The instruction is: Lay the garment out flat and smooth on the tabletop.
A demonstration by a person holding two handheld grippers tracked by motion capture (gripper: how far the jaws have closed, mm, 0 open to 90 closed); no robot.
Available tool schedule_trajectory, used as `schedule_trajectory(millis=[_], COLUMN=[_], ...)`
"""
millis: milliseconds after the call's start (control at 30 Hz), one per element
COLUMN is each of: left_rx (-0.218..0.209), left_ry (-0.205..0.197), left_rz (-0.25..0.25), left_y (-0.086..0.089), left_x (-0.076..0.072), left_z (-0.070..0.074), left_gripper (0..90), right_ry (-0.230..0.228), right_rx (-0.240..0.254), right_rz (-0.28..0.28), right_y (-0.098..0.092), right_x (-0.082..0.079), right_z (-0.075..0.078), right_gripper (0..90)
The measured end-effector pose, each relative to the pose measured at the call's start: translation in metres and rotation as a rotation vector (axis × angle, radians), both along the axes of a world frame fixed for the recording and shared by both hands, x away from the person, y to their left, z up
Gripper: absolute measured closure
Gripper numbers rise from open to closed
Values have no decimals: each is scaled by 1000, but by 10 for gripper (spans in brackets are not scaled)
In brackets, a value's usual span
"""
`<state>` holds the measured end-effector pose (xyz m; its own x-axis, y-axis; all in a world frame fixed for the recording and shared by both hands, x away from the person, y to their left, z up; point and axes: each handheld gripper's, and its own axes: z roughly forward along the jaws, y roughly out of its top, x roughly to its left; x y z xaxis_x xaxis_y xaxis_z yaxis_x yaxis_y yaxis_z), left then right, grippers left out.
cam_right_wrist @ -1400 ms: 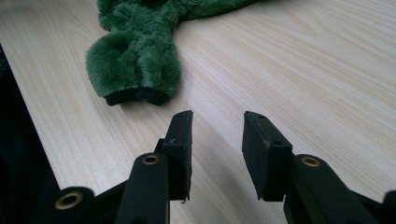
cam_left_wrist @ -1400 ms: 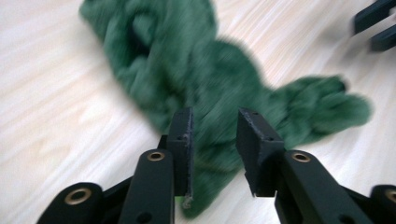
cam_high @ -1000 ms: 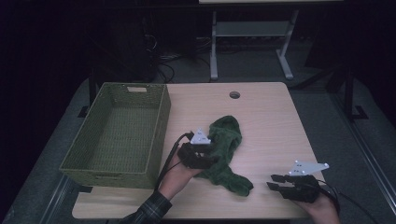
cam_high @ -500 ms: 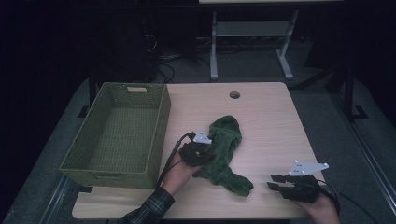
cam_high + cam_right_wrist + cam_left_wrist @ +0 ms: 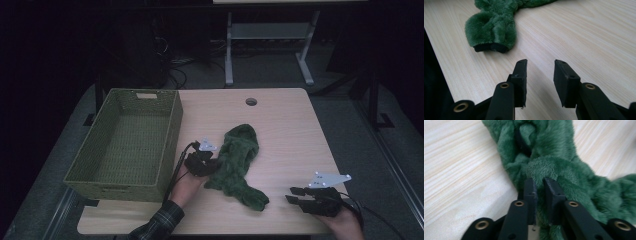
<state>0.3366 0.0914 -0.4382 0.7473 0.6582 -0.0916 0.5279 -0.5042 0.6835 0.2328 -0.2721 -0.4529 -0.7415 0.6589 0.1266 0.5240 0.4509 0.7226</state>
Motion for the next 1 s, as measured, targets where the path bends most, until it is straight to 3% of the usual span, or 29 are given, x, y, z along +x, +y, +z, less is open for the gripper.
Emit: schedule_trajectory(millis=[33, 67, 233, 367, 500, 700, 833, 1000], left_rx=[-3, -14, -75, -124, -157, -159, -150, -135], left_ry=[-8, -10, -49, -67, -49, -25, -11, 9], left_rz=[1, 8, -6, -43, -147, -297, -361, -417], left_y=[1, 2, 9, 9, -4, -33, -48, -65], left_x=[0, -1, -9, -19, -31, -48, -57, -64], left_z=[0, 2, 20, 31, 36, 31, 24, 14], left_gripper=[705, 705, 542, 498, 490, 490, 485, 483], right_ry=[0, 0, -1, -1, -1, 3, 5, -33], right_rx=[-1, -1, -1, 1, -5, -5, -16, -42], right_rz=[0, 0, 0, -2, -4, -9, -31, -94], right_y=[0, 0, -1, 0, -1, -2, -3, -6], right_x=[0, 0, 0, 0, 0, 1, 3, 8], right_z=[0, 0, 0, 0, 0, -1, -4, -10], right_gripper=[629, 629, 629, 628, 628, 611, 524, 370])
